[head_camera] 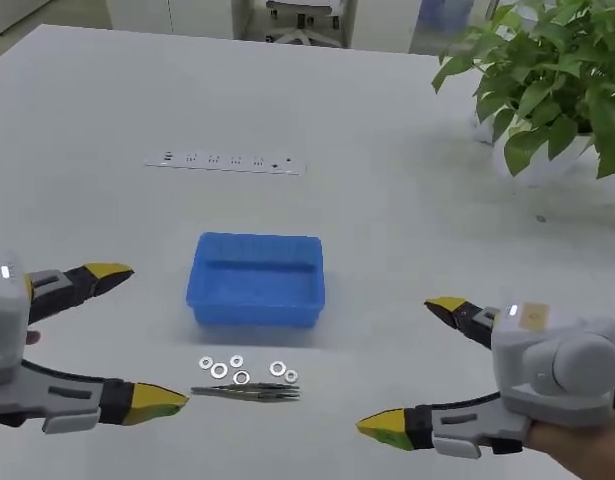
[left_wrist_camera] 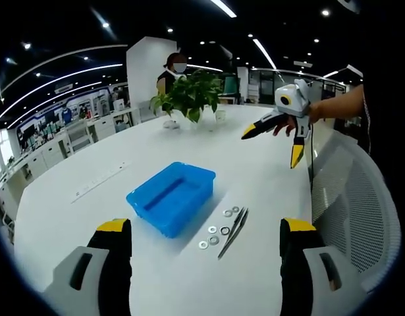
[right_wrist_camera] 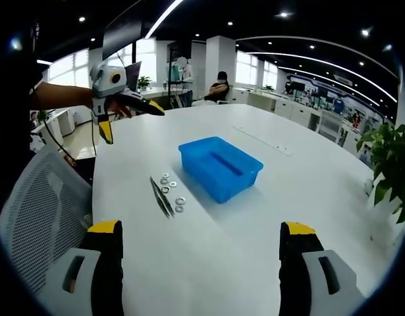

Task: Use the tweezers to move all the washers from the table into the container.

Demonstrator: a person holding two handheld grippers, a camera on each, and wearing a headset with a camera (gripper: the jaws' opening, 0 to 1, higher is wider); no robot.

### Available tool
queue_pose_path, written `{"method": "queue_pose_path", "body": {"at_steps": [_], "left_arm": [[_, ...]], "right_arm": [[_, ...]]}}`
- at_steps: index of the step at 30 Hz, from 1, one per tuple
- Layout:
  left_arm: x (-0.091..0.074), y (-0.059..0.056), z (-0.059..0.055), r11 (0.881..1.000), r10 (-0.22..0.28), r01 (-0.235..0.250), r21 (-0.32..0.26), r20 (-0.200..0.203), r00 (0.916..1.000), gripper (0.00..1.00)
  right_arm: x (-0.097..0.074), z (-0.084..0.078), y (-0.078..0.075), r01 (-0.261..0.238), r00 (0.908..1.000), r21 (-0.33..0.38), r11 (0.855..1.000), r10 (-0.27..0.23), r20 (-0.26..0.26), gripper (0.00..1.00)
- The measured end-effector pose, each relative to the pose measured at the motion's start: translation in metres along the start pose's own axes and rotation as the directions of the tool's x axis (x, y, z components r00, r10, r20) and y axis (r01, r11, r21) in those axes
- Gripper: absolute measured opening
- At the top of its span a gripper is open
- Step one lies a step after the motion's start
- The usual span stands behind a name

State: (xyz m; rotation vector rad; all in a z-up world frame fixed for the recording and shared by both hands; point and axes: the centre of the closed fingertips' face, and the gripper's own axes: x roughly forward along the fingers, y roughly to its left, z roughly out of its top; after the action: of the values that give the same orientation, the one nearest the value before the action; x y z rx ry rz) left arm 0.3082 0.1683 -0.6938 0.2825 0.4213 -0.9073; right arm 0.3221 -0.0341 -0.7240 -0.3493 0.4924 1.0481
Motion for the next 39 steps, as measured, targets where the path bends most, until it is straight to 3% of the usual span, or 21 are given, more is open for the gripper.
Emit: {"method": "queue_pose_path", "body": {"at_steps": [16, 31, 39], "left_arm": [[0.004, -0.004, -0.008, 0.999, -0.020, 0.022, 0.031, -0.039, 0.9990, 0.95], [0.011, -0.014, -0.017, 0.995, -0.069, 0.073, 0.062, -0.069, 0.9953, 0.84], [0.020, -0.024, -0.027, 0.989, -0.122, 0.130, 0.071, -0.107, 0.9867, 0.72]], "right_arm": [[0.002, 0.002, 0.000, -0.023, 0.9995, -0.030, 0.999, 0.023, -0.020, 0.98], [0.018, 0.002, 0.015, -0.129, 0.9908, -0.121, 0.984, 0.123, -0.058, 0.85], [0.031, 0.000, 0.024, -0.192, 0.9799, -0.168, 0.967, 0.179, -0.087, 0.73]]}}
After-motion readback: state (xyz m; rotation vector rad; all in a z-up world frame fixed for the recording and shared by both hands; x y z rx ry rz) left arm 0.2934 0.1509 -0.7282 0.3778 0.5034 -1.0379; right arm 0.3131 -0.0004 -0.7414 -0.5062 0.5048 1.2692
